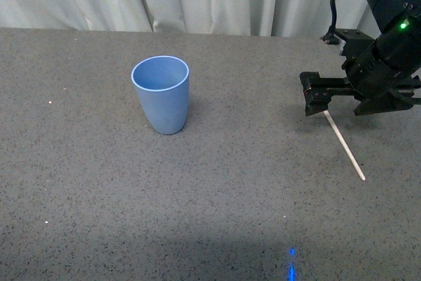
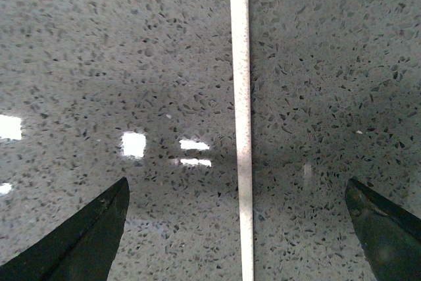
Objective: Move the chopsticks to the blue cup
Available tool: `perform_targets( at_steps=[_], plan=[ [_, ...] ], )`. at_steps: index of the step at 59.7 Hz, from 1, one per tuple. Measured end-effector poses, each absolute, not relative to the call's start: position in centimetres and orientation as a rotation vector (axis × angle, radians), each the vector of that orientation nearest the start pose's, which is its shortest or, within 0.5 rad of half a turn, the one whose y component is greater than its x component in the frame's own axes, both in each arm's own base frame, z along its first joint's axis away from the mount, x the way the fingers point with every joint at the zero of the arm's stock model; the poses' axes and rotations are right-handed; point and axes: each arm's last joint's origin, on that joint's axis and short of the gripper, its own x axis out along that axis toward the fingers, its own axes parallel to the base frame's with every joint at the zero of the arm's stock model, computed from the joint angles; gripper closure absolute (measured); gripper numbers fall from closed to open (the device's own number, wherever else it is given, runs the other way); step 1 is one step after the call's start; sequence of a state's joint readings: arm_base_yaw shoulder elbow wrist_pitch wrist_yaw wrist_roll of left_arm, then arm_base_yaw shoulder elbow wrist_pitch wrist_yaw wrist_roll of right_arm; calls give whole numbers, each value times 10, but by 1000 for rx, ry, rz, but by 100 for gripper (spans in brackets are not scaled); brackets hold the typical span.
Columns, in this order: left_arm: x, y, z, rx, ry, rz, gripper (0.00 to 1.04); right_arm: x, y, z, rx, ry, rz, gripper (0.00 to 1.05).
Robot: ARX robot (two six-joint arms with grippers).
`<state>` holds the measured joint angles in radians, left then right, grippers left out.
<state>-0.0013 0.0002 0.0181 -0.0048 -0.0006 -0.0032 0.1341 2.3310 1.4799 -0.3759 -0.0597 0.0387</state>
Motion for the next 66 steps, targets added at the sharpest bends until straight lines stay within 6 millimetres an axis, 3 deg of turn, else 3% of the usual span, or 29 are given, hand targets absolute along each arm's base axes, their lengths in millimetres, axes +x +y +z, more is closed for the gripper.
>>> perform_targets(
  at_steps=[3, 23, 33, 50, 57, 66],
  plan=[
    [97, 0, 169, -3, -13, -1, 7, 438, 61, 54, -12, 1247, 139, 11],
    [97, 0, 169, -3, -13, -1, 7, 449, 63, 50, -36, 1259, 108, 80],
    [97, 0, 169, -3, -13, -1, 7, 450, 63, 50, -31, 1260, 104, 103],
    [97, 0, 169, -3, -13, -1, 7, 438, 64, 55, -16, 1106, 146, 104],
    [97, 0, 169, -3, -13, -1, 7, 426, 74, 87, 11, 905, 260, 104],
    [97, 0, 169, -3, -13, -1, 7, 412, 101, 154, 23, 564, 433, 104]
  ],
)
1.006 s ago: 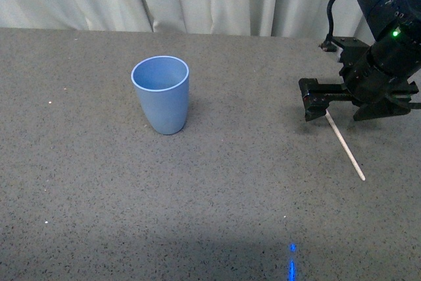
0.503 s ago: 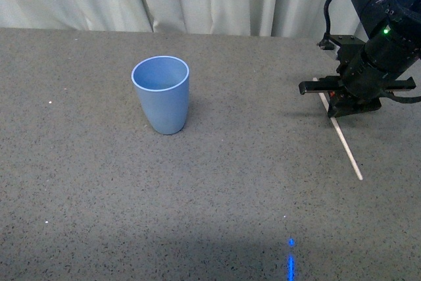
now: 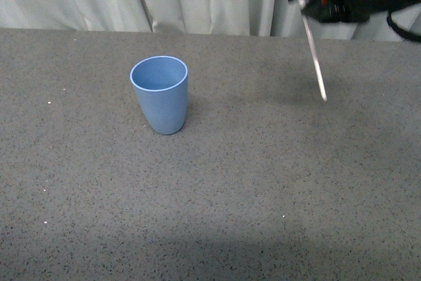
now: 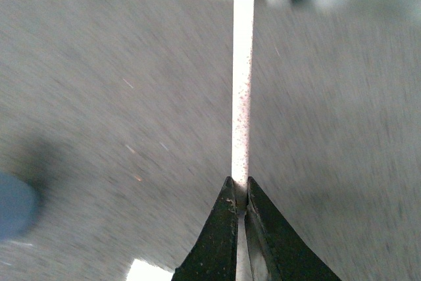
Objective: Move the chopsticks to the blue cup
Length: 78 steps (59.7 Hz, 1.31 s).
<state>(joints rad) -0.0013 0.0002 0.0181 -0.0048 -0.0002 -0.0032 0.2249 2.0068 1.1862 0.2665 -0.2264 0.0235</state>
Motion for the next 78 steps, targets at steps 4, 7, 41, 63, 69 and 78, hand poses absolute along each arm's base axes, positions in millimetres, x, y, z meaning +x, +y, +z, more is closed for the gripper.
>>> perform_targets(
  at_steps=[4, 7, 41, 63, 69, 78],
  plan=[
    [97, 0, 169, -3, -13, -1, 7, 405, 117, 177, 22, 414, 520, 104],
    [97, 0, 169, -3, -13, -1, 7, 401, 129, 187, 22, 328, 575, 104],
    [97, 0, 169, -3, -13, 0, 7, 379, 230, 153, 34, 79, 967, 104],
    [97, 0, 169, -3, -13, -1, 7, 396, 244, 131, 19, 116, 1011, 104],
    [97, 0, 169, -3, -13, -1, 7, 400, 246, 126, 19, 138, 1015, 104],
    [97, 0, 169, -3, -13, -1, 7, 403, 247, 120, 23, 168, 1019, 104]
  ],
)
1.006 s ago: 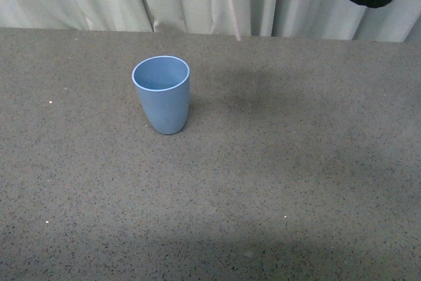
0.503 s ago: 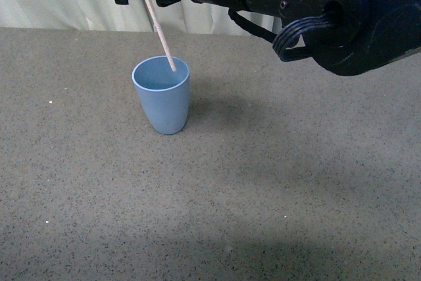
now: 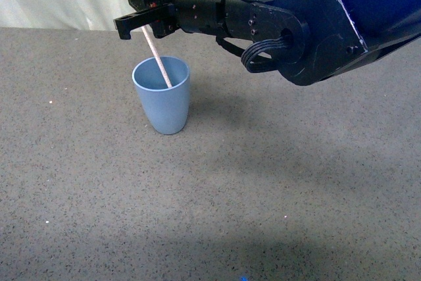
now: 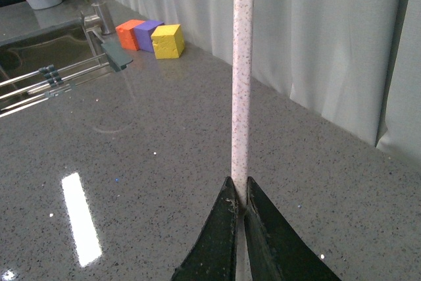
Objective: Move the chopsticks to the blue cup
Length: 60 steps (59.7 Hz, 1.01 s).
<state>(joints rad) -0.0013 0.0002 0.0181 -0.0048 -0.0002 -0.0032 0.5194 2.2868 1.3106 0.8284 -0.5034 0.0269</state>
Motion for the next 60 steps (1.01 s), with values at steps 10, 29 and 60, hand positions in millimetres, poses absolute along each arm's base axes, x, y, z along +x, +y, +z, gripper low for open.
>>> perform_targets(
  at_steps=[10, 29, 60],
  plan=[
    [97, 0, 169, -3, -13, -1, 7, 404, 246, 113, 19, 204, 1013, 104],
    [97, 0, 169, -3, -13, -1, 7, 403, 244, 108, 1, 221, 999, 104],
    [97, 0, 169, -3, -13, -1, 7, 398, 229, 111, -14, 212, 890, 25]
  ],
)
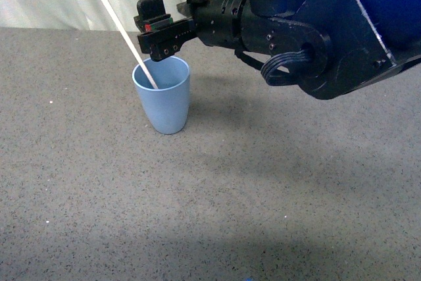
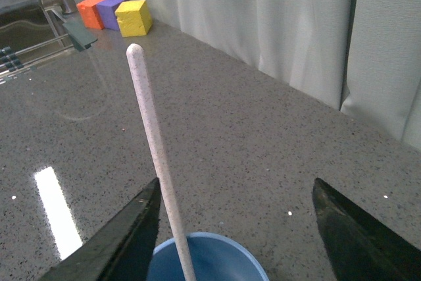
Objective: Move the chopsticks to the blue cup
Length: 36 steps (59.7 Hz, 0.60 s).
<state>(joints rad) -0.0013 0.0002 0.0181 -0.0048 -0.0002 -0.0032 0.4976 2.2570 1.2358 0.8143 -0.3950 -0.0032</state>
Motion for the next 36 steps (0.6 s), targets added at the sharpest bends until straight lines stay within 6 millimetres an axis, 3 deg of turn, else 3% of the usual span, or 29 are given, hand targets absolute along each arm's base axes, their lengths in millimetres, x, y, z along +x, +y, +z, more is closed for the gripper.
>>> perform_targets(
  at_steps=[4, 6, 8, 15, 26, 36],
  plan=[
    [97, 0, 169, -3, -13, -1, 7, 398, 229, 114, -17, 185, 821, 18],
    [97, 0, 169, -3, -13, -1, 7, 395, 226, 117, -22, 128, 694, 23],
    [97, 0, 169, -3, -13, -2, 7, 388, 214, 119, -21, 65, 446, 30],
    [97, 0, 169, -3, -13, 0, 7, 355, 168, 130, -2, -4, 76, 50],
    [97, 0, 169, -3, -13, -1, 7, 308, 103, 145, 4, -18, -5, 80],
    [97, 0, 169, -3, -13, -2, 7, 267, 70, 143, -9, 19, 3, 104]
  ],
)
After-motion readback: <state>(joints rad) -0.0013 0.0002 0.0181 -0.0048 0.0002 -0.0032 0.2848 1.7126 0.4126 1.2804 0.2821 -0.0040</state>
